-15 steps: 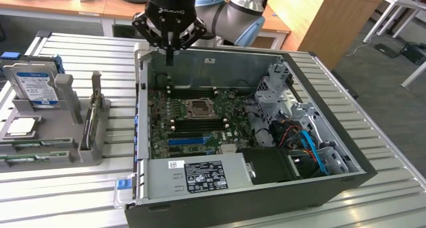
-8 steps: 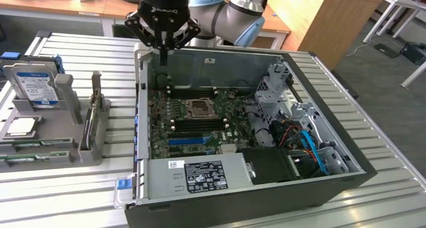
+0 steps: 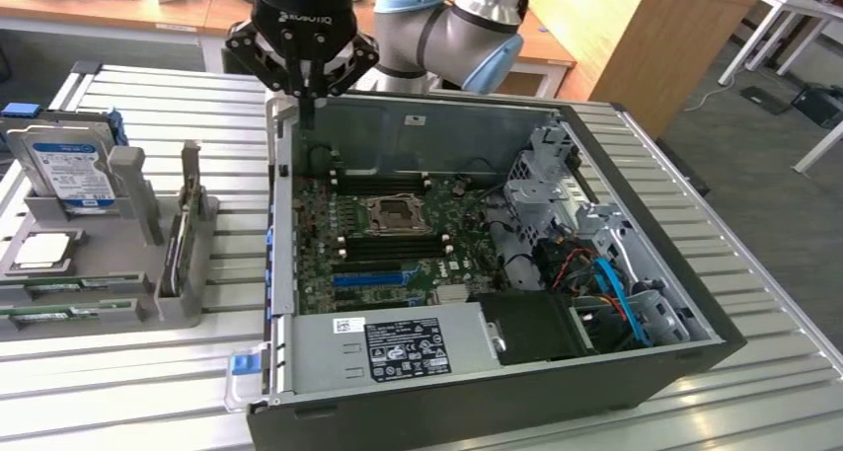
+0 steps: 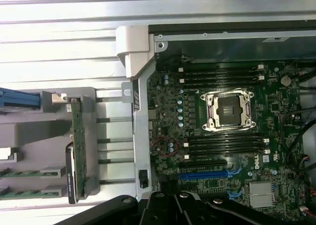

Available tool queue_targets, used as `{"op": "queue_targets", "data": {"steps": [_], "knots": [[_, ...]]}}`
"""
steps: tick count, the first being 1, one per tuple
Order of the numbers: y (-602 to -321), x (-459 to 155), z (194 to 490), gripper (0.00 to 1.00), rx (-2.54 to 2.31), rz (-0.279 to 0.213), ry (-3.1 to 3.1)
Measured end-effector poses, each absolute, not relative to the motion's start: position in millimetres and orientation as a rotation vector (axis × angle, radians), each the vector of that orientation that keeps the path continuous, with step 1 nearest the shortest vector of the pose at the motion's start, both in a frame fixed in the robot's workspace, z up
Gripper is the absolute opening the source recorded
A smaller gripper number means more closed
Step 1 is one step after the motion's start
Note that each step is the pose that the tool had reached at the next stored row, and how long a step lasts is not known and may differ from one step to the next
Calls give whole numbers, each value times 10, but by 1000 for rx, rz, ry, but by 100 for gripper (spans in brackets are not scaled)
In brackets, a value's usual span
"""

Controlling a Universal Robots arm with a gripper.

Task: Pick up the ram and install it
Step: 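Reach for the ram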

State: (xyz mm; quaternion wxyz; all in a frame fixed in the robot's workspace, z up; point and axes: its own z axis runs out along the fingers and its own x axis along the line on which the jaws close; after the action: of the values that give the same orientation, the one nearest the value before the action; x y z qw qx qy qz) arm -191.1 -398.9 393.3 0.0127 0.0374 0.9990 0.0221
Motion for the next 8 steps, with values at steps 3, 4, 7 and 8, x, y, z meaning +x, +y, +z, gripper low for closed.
{"op": "queue_targets", "data": {"steps": [3, 4, 7, 8], "knots": [[-3988, -1983, 3933, 11, 117, 69, 3113], [-3988, -2006, 3933, 11, 117, 69, 3113], [-3989, -2072, 3933, 11, 116, 69, 3113], [-3989, -2093, 3932, 11, 116, 69, 3113]]}}
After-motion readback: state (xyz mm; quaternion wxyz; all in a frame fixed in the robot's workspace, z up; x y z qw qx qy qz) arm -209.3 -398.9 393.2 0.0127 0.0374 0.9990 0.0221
